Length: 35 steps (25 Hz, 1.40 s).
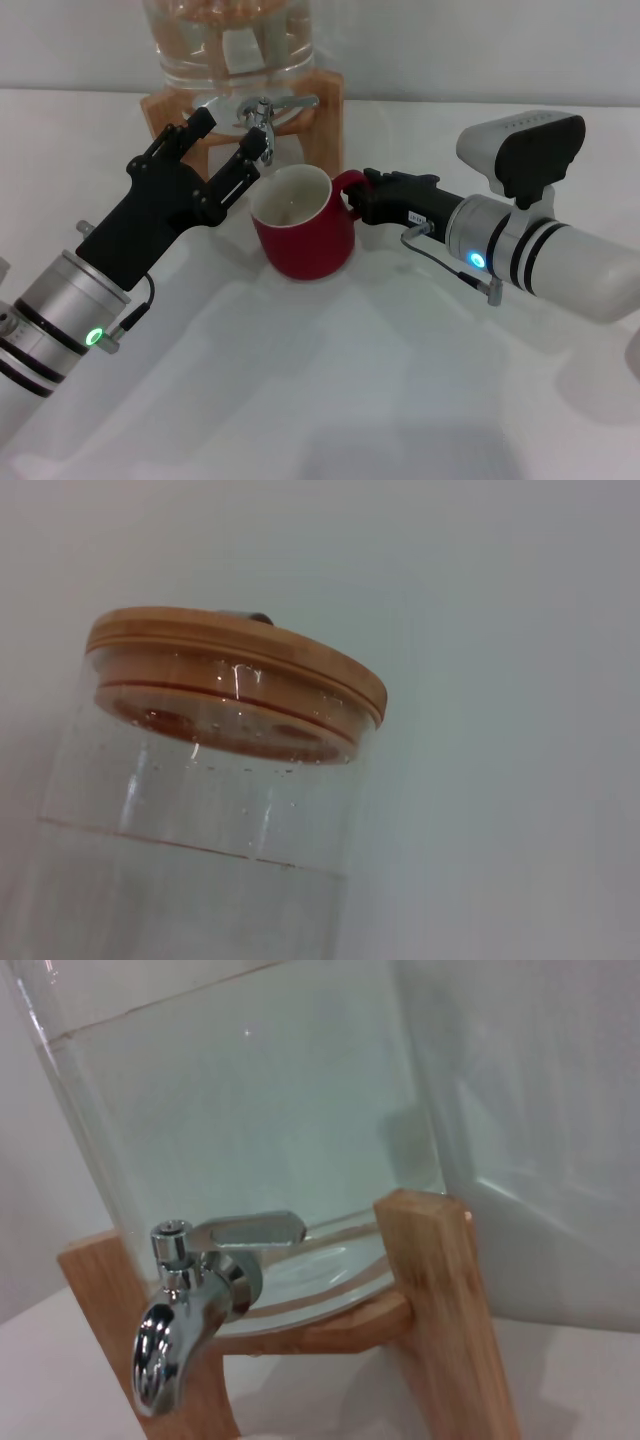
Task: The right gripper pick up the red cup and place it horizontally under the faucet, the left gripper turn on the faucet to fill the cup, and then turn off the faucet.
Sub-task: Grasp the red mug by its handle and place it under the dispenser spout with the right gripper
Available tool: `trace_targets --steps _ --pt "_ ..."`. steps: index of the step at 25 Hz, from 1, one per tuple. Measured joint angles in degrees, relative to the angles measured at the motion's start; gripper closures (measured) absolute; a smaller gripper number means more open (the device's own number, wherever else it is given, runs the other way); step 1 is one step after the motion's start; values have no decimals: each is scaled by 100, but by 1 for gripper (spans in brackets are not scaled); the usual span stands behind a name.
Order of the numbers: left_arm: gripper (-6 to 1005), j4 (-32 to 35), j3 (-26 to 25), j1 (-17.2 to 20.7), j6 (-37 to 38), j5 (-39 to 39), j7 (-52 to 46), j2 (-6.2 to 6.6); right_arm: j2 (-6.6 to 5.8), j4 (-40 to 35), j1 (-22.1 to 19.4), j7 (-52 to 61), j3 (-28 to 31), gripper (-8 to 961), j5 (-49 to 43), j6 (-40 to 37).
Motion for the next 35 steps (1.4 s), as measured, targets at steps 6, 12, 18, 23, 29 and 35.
trace_targets --steps 6,12,18,23,29,35 --pt "243 1 -4 -3 16 0 0 0 0 -14 -22 0 0 680 0 10" --pt "242 1 -17 -12 23 0 0 0 0 -8 -16 -1 -90 601 -46 68" --pt "242 -11 -29 9 23 0 0 0 0 21 9 -2 -141 427 -34 77" --pt "243 -16 -36 11 17 0 0 0 0 21 68 -4 -91 263 170 41" --pt "243 -25 -35 14 12 0 0 0 0 -20 104 -3 -91 216 434 28" --pt "242 -26 -35 20 12 0 0 0 0 -28 104 -4 -92 219 478 24"
